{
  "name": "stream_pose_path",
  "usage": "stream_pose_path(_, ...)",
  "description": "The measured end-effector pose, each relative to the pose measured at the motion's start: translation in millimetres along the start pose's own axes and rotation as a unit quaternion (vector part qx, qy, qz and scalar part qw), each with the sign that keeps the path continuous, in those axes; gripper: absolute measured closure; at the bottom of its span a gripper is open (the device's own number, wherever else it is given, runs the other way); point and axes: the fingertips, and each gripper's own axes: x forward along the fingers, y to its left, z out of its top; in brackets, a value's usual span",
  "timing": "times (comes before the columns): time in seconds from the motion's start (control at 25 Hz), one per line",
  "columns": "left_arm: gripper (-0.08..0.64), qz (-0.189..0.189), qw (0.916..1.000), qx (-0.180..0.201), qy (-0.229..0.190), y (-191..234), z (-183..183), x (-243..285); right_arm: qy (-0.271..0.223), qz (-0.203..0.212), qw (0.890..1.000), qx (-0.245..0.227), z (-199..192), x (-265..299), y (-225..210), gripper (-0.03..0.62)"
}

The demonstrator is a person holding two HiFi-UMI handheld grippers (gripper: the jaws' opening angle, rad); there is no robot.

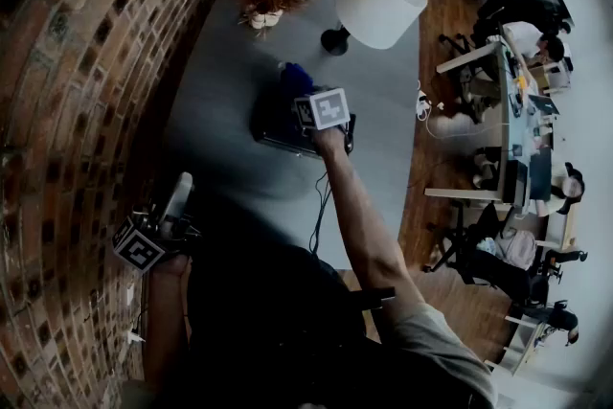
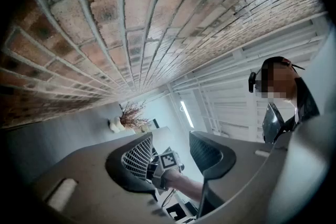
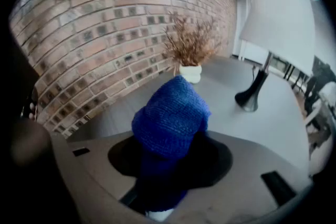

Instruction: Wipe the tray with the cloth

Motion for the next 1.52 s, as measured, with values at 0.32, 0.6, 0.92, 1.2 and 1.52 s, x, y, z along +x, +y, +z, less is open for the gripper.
stream_pose_path(0.32, 0.354, 0.009, 0.9994, -0.025, 0.021, 5, -25, 13, 0.059, 0.071, 0.993, -0.078, -62, -30, 93, 0.394)
stream_pose_path(0.6, 0.354, 0.003, 0.9990, -0.022, 0.038, 1, -33, 25, 0.085, -0.040, 0.994, 0.062, -151, -90, -43, 0.393)
stream_pose_path(0.92, 0.354, -0.003, 0.9976, -0.033, 0.060, -12, -47, 37, -0.041, 0.022, 0.998, -0.049, -4, -39, 21, 0.394)
stream_pose_path(1.2, 0.354, -0.036, 0.9955, -0.014, 0.087, -12, -62, 22, 0.067, -0.063, 0.996, 0.022, -85, -52, -74, 0.394)
stream_pose_path(1.52, 0.354, -0.020, 0.9800, -0.004, 0.198, -13, -129, 65, 0.059, -0.091, 0.993, 0.036, -135, -97, -74, 0.393)
